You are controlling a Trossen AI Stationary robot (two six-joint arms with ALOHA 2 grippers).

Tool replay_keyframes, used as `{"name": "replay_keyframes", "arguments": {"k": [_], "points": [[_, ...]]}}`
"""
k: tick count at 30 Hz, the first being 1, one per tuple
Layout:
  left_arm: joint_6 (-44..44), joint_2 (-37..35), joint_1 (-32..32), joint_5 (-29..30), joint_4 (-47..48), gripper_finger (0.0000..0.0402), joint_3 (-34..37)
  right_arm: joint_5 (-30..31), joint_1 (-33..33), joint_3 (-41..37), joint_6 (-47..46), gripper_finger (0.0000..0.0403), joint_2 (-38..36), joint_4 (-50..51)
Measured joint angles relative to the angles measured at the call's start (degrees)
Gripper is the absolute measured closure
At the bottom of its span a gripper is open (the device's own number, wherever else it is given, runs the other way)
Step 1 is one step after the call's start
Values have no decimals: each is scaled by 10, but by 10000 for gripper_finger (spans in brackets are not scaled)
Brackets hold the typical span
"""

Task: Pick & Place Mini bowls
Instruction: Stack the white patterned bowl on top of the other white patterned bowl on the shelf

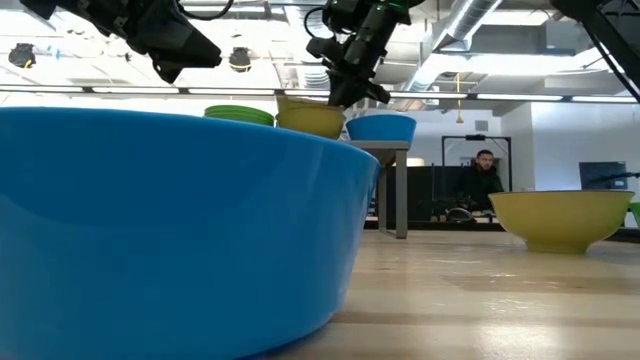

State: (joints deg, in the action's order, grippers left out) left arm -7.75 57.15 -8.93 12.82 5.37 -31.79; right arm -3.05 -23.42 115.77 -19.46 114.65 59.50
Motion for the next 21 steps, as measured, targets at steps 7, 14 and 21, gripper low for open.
{"name": "replay_keyframes", "arguments": {"k": [7,14,21], "points": [[0,0,0,0,-3,311,0,1,0,0,4,358,0,0],[0,0,0,0,-3,311,0,2,-1,0,6,342,0,0],[0,0,0,0,-4,311,0,4,-3,0,17,323,0,0]]}}
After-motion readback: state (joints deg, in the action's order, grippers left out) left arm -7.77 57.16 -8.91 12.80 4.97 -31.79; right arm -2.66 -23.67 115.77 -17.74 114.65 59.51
